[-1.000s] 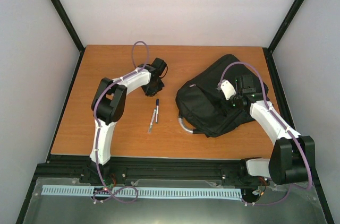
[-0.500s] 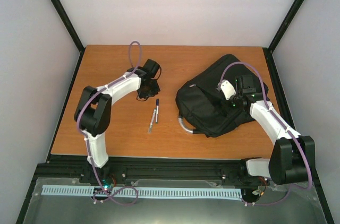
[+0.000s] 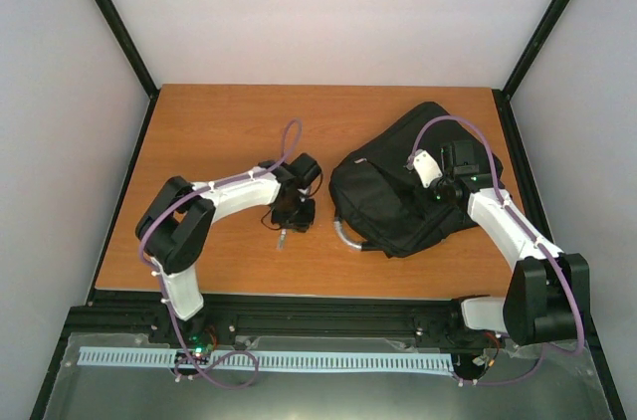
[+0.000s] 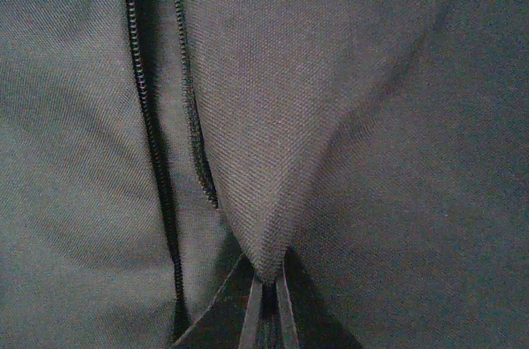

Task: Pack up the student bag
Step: Place the stationery at the center of the board.

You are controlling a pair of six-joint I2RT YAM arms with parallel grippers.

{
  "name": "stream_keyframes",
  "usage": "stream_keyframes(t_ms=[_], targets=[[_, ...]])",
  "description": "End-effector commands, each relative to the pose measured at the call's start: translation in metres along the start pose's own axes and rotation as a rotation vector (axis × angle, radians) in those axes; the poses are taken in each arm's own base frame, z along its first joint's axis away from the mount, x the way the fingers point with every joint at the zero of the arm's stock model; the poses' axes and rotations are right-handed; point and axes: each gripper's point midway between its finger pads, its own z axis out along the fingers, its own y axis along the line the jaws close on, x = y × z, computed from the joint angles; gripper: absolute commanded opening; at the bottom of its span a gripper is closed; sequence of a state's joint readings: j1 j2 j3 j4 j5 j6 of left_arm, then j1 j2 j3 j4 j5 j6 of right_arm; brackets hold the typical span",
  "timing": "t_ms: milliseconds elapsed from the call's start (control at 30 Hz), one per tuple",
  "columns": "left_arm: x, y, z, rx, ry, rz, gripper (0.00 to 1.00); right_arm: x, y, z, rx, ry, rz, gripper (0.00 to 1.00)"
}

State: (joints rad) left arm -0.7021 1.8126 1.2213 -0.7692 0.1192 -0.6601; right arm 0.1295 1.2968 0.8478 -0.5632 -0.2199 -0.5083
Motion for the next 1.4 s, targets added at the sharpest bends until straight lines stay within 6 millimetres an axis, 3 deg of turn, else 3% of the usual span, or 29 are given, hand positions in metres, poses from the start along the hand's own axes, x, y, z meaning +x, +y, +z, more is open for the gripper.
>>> stream_keyframes(t_ms=[0,133,433,567,633,800,867,1067,1367], targets=[[0.033,-0.006,-0.011,0.022,0.032,0.1,0.12,0.005,0.012,0.003,-0.058,0.016,-0.002,0.03],[0.065,-0.013,-0.005,0.017,0.075,0.184,0.14,0.007,0.013,0.006,-0.067,0.028,-0.001,0.03],[0.115,0.007,0.009,-0.106,0.17,0.27,0.15,0.007,0.014,0.005,-0.07,0.024,0.001,0.03],[0.129,0.018,0.015,-0.135,0.201,0.303,0.18,0.006,0.015,0.005,-0.076,0.022,0.001,0.03],[0.127,0.018,0.013,-0.134,0.185,0.324,0.23,0.006,0.016,0.006,-0.082,0.022,0.003,0.03],[0.11,0.013,-0.003,-0.141,0.09,0.338,0.47,0.006,0.017,0.005,-0.087,0.021,0.003,0.03],[0.101,0.013,-0.007,-0.162,0.057,0.332,0.5,0.006,0.017,0.005,-0.088,0.019,0.003,0.03],[0.085,0.012,-0.008,-0.222,0.012,0.32,0.51,0.007,0.018,0.006,-0.092,0.021,0.004,0.03],[0.081,0.008,0.006,-0.231,0.019,0.302,0.46,0.008,0.017,0.007,-0.089,0.027,0.003,0.03]])
